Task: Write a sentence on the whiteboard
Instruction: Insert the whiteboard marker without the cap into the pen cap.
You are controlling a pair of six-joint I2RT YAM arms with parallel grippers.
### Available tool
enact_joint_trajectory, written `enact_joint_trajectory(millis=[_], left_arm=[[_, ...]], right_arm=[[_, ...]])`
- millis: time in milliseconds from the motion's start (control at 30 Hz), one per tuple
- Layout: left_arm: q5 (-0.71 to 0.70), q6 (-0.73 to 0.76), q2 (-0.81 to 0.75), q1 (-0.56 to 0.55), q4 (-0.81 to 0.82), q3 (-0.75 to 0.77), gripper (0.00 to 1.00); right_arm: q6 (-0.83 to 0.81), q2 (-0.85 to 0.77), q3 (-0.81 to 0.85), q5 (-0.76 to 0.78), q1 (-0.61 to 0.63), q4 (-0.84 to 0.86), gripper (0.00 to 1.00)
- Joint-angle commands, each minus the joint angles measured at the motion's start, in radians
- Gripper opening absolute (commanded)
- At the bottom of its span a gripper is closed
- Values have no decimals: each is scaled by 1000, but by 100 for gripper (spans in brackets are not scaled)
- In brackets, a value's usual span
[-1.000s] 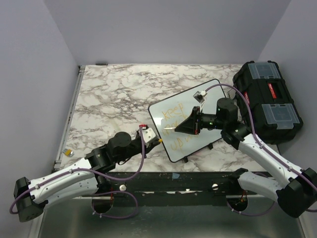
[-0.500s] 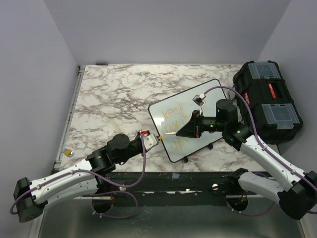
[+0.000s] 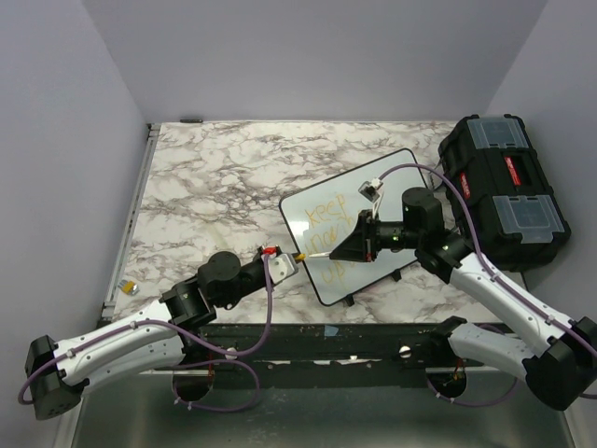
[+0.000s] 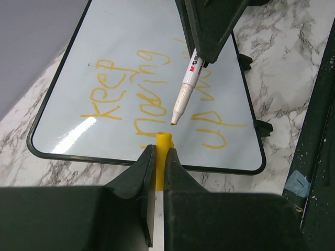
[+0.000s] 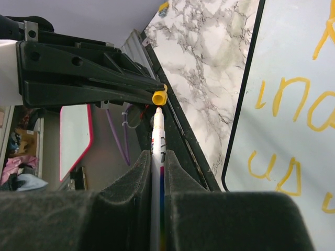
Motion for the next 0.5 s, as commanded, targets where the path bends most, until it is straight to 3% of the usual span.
enact_joint_trajectory(millis=[0,467], left_arm=[[16,12,-22,3,33,14,0],[32,12,-25,4,27,6,0]], right_arm=[[-6,12,17,16,13,-6,1],[0,21,19,32,23,15,1]])
